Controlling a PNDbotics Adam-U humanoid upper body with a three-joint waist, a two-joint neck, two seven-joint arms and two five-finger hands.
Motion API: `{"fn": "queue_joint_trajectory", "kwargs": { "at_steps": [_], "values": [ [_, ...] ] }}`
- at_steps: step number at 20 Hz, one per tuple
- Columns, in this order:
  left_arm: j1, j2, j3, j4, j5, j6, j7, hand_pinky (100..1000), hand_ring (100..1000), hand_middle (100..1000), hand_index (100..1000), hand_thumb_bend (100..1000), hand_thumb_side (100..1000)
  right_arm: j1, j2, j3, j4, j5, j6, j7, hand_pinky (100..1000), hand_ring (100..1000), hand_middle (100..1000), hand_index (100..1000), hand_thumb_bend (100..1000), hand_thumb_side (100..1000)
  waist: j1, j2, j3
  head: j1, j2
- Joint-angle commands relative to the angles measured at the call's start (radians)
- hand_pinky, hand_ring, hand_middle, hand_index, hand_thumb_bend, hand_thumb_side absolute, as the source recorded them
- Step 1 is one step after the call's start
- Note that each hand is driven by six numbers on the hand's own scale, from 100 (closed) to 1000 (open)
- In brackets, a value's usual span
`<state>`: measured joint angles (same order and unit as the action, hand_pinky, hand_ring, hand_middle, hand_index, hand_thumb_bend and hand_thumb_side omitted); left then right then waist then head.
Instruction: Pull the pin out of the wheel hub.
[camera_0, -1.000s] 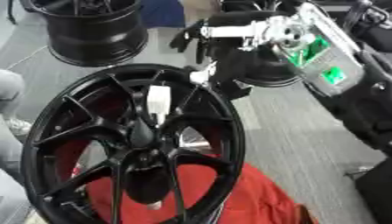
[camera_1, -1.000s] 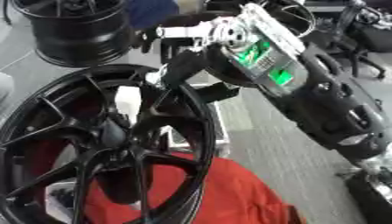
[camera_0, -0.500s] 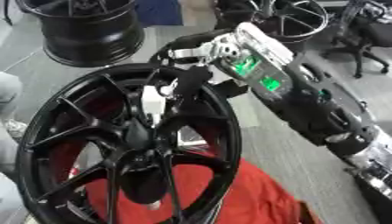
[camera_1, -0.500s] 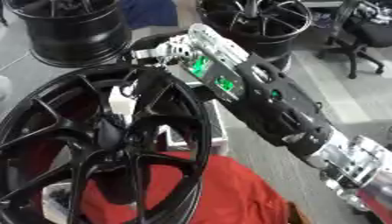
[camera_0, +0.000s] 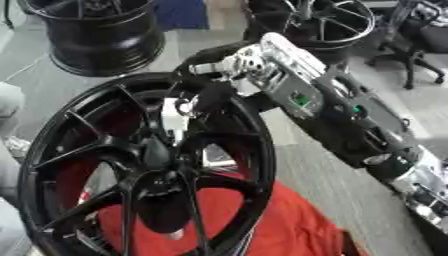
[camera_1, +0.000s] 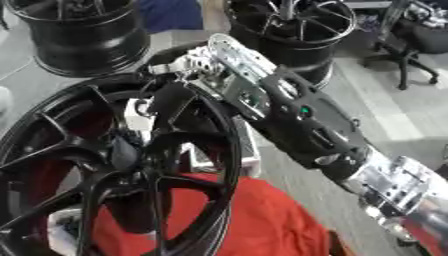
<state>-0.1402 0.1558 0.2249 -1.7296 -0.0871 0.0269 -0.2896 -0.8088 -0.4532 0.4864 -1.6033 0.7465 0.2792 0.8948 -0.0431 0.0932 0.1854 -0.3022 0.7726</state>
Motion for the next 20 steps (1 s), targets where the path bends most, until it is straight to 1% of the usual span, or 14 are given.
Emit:
{"fn": "queue_joint_trajectory", "kwargs": {
  "at_steps": [1,6,14,20],
  "values": [
    [-0.012,0.004,-0.002,-0.009,0.003,0.000,-0.005,581,560,642,786,100,797,-0.019,-0.004,-0.002,-0.001,0.002,0.008,0.012,869,910,943,998,100,729,0.003,-0.012,0.002,0.001,-0.003],
    [-0.013,0.004,-0.002,-0.008,0.001,0.002,-0.008,581,561,642,787,100,800,-0.016,0.007,0.009,0.010,-0.002,0.006,0.012,841,872,925,990,100,739,0.001,-0.014,0.005,0.001,-0.003],
    [-0.013,0.004,-0.003,-0.008,0.002,0.004,-0.011,582,562,643,787,100,803,-0.012,0.023,0.024,0.036,0.022,-0.002,0.012,823,852,906,977,100,742,-0.002,-0.014,0.009,0.001,-0.003],
    [-0.013,0.005,-0.002,-0.009,0.002,0.005,-0.011,582,562,644,787,100,803,-0.007,0.027,0.034,0.049,0.046,-0.017,0.012,800,824,878,965,100,706,-0.002,-0.014,0.008,0.001,-0.003]
  ]
}}
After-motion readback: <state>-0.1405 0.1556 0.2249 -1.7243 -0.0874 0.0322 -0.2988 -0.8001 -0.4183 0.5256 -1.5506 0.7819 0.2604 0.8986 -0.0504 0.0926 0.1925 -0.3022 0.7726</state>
